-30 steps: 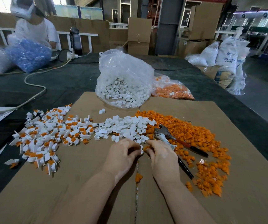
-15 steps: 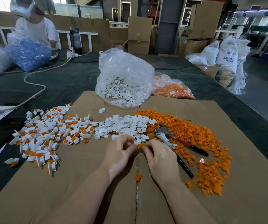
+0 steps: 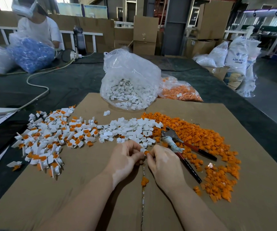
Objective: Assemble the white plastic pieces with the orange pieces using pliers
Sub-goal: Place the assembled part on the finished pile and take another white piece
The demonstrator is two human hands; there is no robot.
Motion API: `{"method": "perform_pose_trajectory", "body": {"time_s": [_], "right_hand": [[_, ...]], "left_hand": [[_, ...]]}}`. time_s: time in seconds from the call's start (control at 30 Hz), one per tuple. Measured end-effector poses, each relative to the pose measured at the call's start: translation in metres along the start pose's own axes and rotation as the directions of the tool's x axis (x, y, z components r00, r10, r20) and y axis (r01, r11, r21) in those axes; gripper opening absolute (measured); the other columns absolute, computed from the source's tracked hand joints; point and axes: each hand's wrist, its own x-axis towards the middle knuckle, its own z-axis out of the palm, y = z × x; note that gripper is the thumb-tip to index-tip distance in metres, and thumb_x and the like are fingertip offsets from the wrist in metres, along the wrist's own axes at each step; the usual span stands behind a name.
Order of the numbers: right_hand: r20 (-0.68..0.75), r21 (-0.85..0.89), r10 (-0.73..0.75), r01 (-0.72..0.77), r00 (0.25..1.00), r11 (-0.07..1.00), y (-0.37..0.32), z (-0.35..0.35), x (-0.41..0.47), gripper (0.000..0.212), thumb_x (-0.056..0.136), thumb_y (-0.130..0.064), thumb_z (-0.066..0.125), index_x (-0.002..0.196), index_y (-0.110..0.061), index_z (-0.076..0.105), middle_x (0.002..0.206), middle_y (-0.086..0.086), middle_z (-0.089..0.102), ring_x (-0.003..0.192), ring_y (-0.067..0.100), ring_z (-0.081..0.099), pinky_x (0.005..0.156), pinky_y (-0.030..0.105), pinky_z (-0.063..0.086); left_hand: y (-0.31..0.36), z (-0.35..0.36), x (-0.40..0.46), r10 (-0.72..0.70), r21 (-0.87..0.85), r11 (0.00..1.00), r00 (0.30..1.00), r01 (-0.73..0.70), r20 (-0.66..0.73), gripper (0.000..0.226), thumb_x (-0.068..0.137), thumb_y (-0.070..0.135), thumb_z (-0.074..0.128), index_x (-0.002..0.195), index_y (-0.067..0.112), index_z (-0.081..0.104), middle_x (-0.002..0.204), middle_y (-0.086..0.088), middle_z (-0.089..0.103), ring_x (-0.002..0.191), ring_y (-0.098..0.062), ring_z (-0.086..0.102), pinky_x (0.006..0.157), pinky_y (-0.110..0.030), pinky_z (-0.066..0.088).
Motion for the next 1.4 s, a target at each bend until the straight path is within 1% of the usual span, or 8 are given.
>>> {"method": "perform_pose_trajectory", "body": {"time_s": [0.13,0.3,0.4,0.53,0.7,0.97,1.23,1.4], "right_hand": [[0.028,0.013,-0.003,0.002,1.000,1.000,0.000,-0.001,0.000,0.029,0.067,0.000,0.080,0.060,-0.007,0.052,0.054,0.004,0.053,0.049,0.020,0.051,0.043,0.029,0.041],[0.108,0.150,0.113,-0.128,0.988,0.980,0.005,-0.002,-0.001,0.014,0.086,-0.021,0.067,0.078,-0.010,0.063,0.073,-0.003,0.061,0.072,0.013,0.055,0.063,0.029,0.046],[0.054,0.239,0.123,-0.133,0.991,0.962,0.004,-0.006,-0.001,0.011,0.082,-0.017,0.071,0.089,-0.011,0.066,0.078,-0.006,0.059,0.076,0.010,0.055,0.067,0.027,0.049],[0.069,0.213,0.070,-0.084,0.995,0.973,0.003,-0.008,0.000,0.028,0.082,-0.012,0.070,0.110,-0.012,0.067,0.090,-0.003,0.060,0.089,0.011,0.054,0.080,0.023,0.047],[0.089,0.212,0.077,-0.094,0.993,0.973,0.003,-0.007,0.000,0.023,0.084,-0.013,0.067,0.107,-0.014,0.070,0.089,-0.003,0.059,0.090,0.009,0.053,0.080,0.010,0.038],[0.091,0.194,0.078,-0.095,0.993,0.976,0.005,-0.005,0.001,0.020,0.084,-0.013,0.068,0.103,-0.013,0.070,0.090,-0.003,0.060,0.092,0.010,0.053,0.081,0.016,0.042],[0.035,0.189,0.116,-0.120,0.993,0.975,0.007,-0.006,0.000,0.026,0.080,-0.015,0.073,0.105,-0.012,0.069,0.092,-0.004,0.061,0.092,0.011,0.054,0.084,0.022,0.044],[-0.124,-0.109,0.323,-0.336,0.938,0.935,0.023,-0.017,0.002,0.038,0.082,-0.020,0.070,0.118,-0.009,0.061,0.113,0.009,0.062,0.109,0.027,0.054,0.093,0.044,0.039]], "left_hand": [[0.000,0.002,-0.001,0.011,0.055,0.998,1.000,-0.011,0.000,0.011,0.086,-0.001,0.060,0.079,0.008,0.059,0.067,-0.007,0.060,0.061,-0.012,0.059,0.063,-0.021,0.050],[0.001,0.000,0.001,-0.009,-0.055,0.998,1.000,0.008,-0.016,0.009,0.088,-0.001,0.057,0.084,0.006,0.060,0.063,-0.005,0.061,0.054,-0.005,0.058,0.057,-0.014,0.048],[0.002,0.000,0.001,-0.001,-0.077,0.997,1.000,0.000,-0.018,0.015,0.088,0.001,0.058,0.080,0.013,0.061,0.060,-0.001,0.062,0.054,-0.005,0.059,0.056,-0.014,0.049],[0.001,-0.001,0.000,0.020,-0.054,0.998,1.000,-0.020,-0.011,0.017,0.088,0.002,0.058,0.084,0.018,0.063,0.060,0.002,0.064,0.056,-0.005,0.060,0.057,-0.011,0.048],[-0.002,-0.002,0.001,0.038,-0.018,0.999,0.999,-0.038,-0.006,0.017,0.089,0.003,0.057,0.093,0.018,0.064,0.068,-0.007,0.067,0.062,-0.009,0.063,0.062,-0.015,0.050],[-0.003,-0.002,0.003,0.033,0.000,0.999,0.999,-0.033,-0.020,0.014,0.087,0.004,0.060,0.093,0.017,0.064,0.066,-0.001,0.067,0.061,-0.006,0.063,0.060,-0.011,0.048],[0.001,0.006,0.006,-0.008,-0.006,1.000,0.996,0.007,-0.089,0.009,0.083,0.009,0.067,0.088,0.016,0.063,0.070,-0.009,0.061,0.069,-0.020,0.059,0.069,-0.029,0.049],[0.002,0.006,0.008,-0.044,0.003,0.999,0.994,0.044,-0.101,0.009,0.084,0.008,0.067,0.090,0.014,0.063,0.072,-0.009,0.062,0.069,-0.018,0.058,0.071,-0.028,0.049]]}}
